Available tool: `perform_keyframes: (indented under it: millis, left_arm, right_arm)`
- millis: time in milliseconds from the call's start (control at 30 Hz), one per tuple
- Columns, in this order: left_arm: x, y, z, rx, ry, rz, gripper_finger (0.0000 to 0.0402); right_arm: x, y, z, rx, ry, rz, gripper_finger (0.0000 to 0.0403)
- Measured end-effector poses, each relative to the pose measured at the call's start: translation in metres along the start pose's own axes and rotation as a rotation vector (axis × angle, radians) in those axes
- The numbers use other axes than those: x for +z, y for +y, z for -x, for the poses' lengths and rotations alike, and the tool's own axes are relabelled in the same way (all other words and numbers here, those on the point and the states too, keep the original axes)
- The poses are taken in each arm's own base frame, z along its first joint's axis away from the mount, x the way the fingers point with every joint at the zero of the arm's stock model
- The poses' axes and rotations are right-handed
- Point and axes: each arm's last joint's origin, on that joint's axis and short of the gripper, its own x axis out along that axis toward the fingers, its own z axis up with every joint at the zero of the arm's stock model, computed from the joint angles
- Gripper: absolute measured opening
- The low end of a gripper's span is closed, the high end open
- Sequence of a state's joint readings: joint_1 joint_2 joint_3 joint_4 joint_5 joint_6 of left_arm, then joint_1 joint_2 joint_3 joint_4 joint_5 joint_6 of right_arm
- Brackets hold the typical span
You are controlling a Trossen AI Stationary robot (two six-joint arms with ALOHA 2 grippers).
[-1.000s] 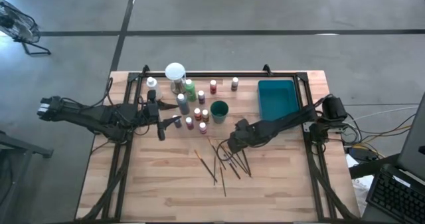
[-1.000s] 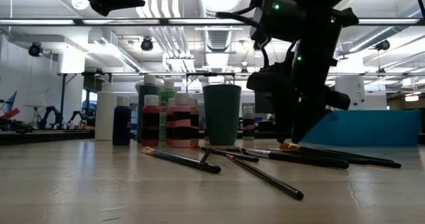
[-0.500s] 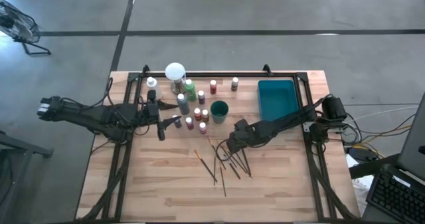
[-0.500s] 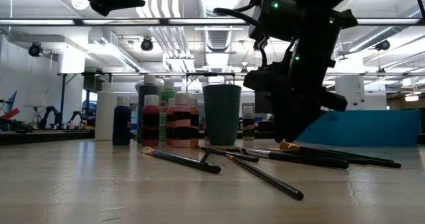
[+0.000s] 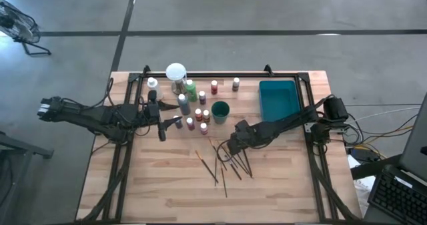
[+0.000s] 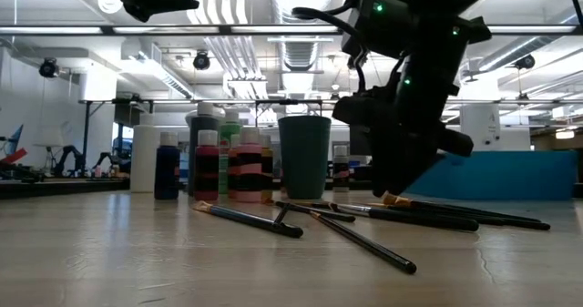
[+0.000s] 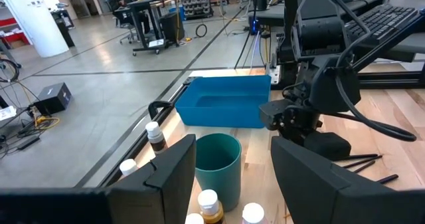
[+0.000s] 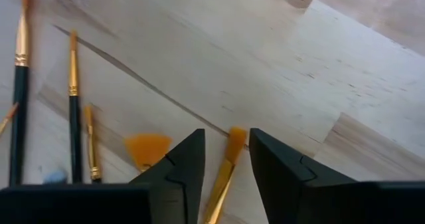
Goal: Pick & Place Paint Supplies
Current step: Put the gold paint brush into the green cup
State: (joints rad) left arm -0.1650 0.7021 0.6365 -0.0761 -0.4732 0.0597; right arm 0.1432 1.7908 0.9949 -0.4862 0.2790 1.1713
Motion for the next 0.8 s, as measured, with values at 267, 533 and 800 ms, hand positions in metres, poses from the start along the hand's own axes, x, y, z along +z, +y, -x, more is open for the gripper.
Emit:
perform_keyframes:
  millis: [267, 533, 800]
  left_arm:
    - [0.0, 0.0, 0.0, 0.0, 0.0, 0.0, 0.0202]
    - [0.0, 0.0, 0.0, 0.0, 0.0, -0.001, 0.0202]
    - [-0.0001, 0.0, 0.0, 0.0, 0.0, -0.001, 0.0202]
  right_arm:
    - [-0.0025, -0.0042, -0.0028, -0.014, 0.006, 0.0, 0.0126]
    - [-0.0028, -0.004, -0.003, -0.011, 0.004, 0.002, 0.0086]
    - [-0.0045, -0.0067, -0.0051, -0.01, -0.001, 0.004, 0.0036]
